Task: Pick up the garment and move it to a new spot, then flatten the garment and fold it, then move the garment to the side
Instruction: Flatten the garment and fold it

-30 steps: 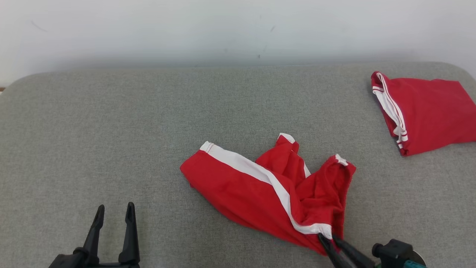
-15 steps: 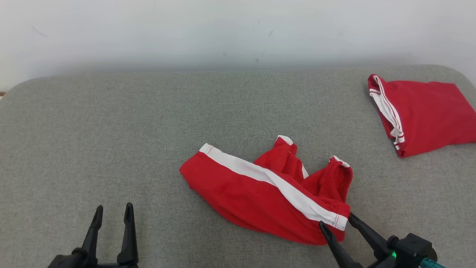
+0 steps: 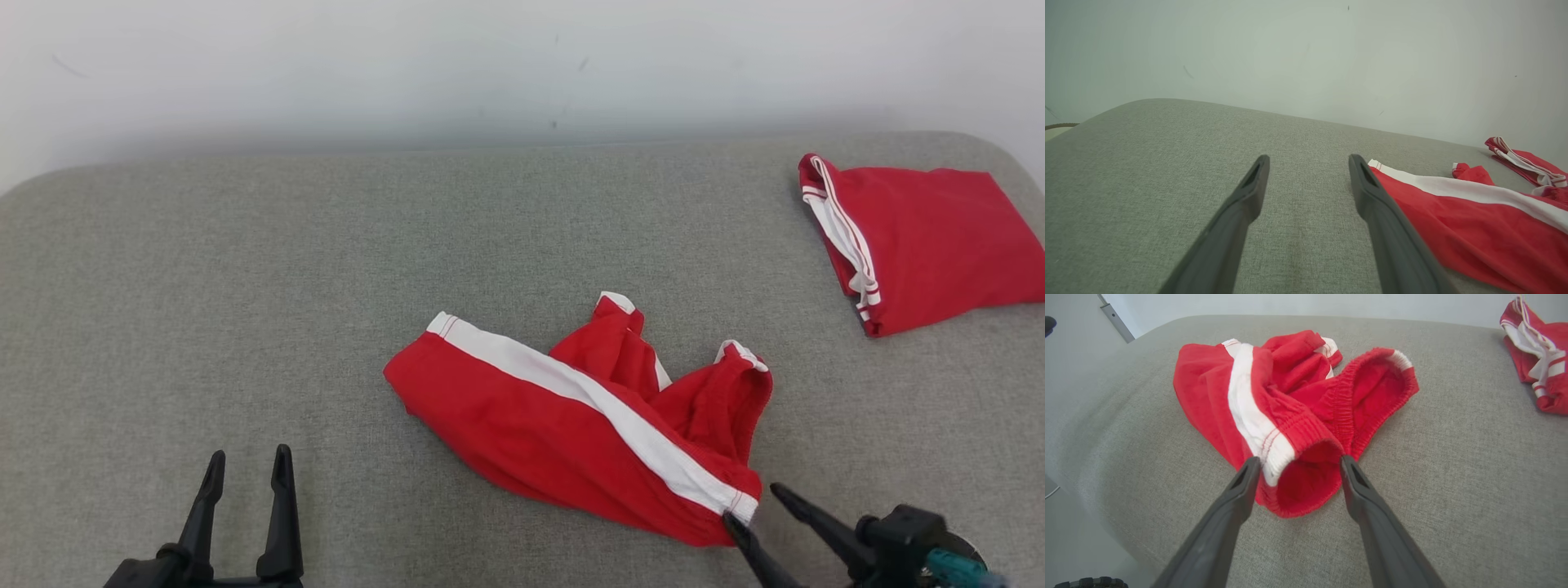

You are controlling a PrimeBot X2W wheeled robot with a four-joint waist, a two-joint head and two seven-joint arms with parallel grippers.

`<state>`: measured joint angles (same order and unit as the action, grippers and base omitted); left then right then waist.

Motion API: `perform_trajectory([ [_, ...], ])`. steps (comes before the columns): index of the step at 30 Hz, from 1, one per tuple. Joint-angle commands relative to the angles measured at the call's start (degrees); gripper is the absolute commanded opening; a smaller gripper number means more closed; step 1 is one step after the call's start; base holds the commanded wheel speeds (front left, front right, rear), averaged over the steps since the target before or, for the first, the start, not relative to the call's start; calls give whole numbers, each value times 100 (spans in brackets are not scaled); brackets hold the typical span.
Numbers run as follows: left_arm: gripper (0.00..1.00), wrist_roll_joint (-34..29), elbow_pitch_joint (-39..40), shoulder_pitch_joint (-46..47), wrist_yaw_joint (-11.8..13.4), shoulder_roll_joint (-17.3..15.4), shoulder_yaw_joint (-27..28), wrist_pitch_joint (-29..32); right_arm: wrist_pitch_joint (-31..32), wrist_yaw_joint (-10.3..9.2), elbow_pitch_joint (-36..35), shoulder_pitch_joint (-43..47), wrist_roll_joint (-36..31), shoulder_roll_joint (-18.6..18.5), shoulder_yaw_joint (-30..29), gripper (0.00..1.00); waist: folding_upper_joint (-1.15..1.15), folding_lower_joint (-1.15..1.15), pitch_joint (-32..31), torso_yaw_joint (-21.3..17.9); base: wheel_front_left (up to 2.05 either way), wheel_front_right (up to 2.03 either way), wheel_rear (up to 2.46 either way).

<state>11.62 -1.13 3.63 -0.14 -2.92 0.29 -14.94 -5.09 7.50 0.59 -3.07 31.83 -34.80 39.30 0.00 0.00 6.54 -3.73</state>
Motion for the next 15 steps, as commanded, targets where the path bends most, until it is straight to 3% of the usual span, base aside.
perform_trajectory([
  [1, 100, -8, 17, -8, 14, 0, 18, -35, -78, -3, -129, -9, 113, 1, -81, 100, 0, 0, 21, -17, 0, 0, 0],
  [7, 100, -9, 9, 11, 2, 1, 26, -35, -484, -3, -797, 28, 860, 54, -195, 100, 0, 0, 35, -54, 0, 0, 0],
  [11, 100, -25, -9, 40, -10, 1, 17, -35, -650, -3, -838, -87, 690, 8, -299, 100, 0, 0, 35, -65, 0, 0, 0],
  [15, 100, -63, -24, 82, -37, 1, 40, -35, -866, -2, -749, -81, 250, 256, -611, 100, 0, 0, 31, -83, 0, 0, 0],
])
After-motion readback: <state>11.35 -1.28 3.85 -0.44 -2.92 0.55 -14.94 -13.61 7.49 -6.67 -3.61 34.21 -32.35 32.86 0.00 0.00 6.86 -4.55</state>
